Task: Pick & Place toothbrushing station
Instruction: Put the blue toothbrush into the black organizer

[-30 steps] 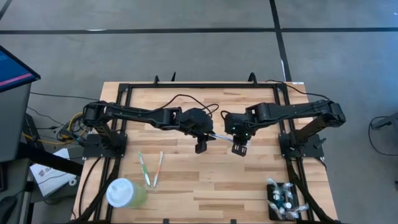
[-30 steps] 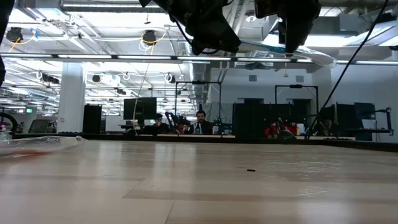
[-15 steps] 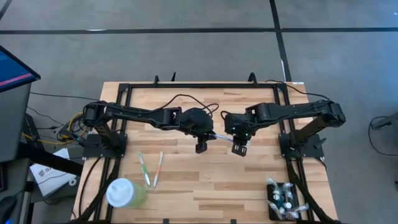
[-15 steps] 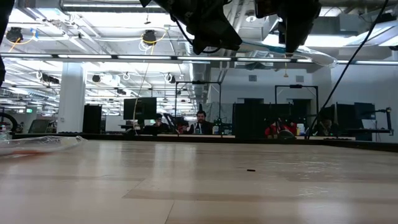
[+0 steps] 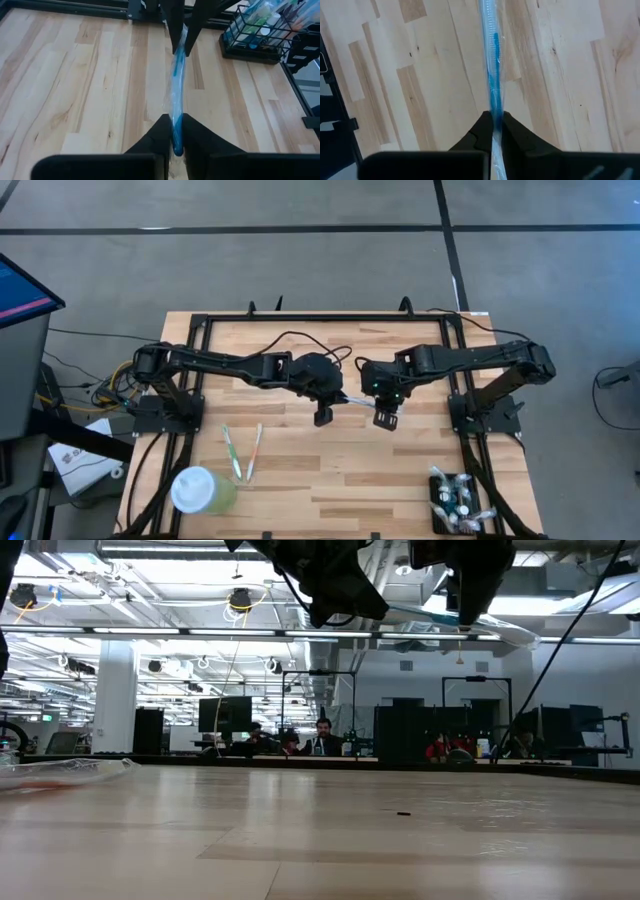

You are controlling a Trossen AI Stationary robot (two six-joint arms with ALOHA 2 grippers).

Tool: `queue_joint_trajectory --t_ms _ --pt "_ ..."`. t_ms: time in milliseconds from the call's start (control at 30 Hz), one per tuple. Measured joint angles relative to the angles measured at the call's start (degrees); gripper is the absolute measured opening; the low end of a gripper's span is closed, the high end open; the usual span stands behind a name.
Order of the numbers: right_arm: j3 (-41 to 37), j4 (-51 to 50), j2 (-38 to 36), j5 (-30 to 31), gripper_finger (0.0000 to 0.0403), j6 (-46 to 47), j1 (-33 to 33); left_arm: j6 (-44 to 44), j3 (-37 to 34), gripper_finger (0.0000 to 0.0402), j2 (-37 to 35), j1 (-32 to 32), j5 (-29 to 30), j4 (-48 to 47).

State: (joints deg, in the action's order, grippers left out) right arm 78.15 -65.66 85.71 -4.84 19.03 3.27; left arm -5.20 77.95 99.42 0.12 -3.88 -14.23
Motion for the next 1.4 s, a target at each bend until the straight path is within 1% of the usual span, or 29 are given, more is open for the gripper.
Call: queue_joint_trajectory --t_ms 100,167,267,367,467,600,767,933,1067,1200,1267,1400 --pt "0.0 0.43 0.0 0.07 0.0032 -0.04 -0.04 -0.18 0.0 0.0019 -0.04 0.0 -0.04 -0.23" --pt "0.19 1.67 0.0 0.33 0.0057 -0.85 -0.04 -0.37 0.0 0.0013 -0.04 -0.04 -0.11 -0.25" --pt "1.64 0.96 0.04 0.42 0.0104 -2.66 -0.09 -1.93 0.0 0.0013 -0.04 -0.07 -0.17 -0.25" --pt "4.9 0.93 0.04 0.42 0.0153 -4.9 -0.75 -3.14 0.0 0.0013 -0.04 -0.07 -0.2 -0.38" --pt "9.46 -0.13 0.04 0.39 0.0194 -6.0 -2.42 -4.91 0.0 0.0013 -0.04 -0.05 -0.91 -0.46" --pt "16.72 -1.46 0.04 0.44 0.0225 -7.56 -4.8 -7.5 0.0 0.0013 -0.04 -0.04 -1.05 -0.49" --pt "25.9 -2.36 -0.72 0.32 0.0231 -9.97 -6.81 -10.5 0.0 0.0013 -0.04 -0.04 -1.01 -0.23" --pt "32.84 -3.82 -2.16 0.26 0.0218 -13.05 -8.51 -12.21 0.0 0.0013 -0.04 -0.04 -0.96 1.16" --pt "34.37 -3.98 -6.11 0.19 0.0202 -11.43 -9.33 -13.68 0.0 0.0013 -0.72 -0.64 -0.64 2.08" --pt "34.16 -3.75 -10.72 0.47 0.0185 -8.99 -9.5 -14.76 -0.69 0.0013 -2.62 -1.89 0.29 5.93" --pt "34.16 -3.74 -12.86 1.05 0.0177 -7.88 -9.49 -15.97 -1.99 0.0013 -4.08 -2.39 1.34 10.55" --pt "34.12 -2.28 -16.29 1.88 0.0165 -6.08 -9.49 -18.91 -6.92 0.0013 -8.37 -2.24 3.69 18.46"
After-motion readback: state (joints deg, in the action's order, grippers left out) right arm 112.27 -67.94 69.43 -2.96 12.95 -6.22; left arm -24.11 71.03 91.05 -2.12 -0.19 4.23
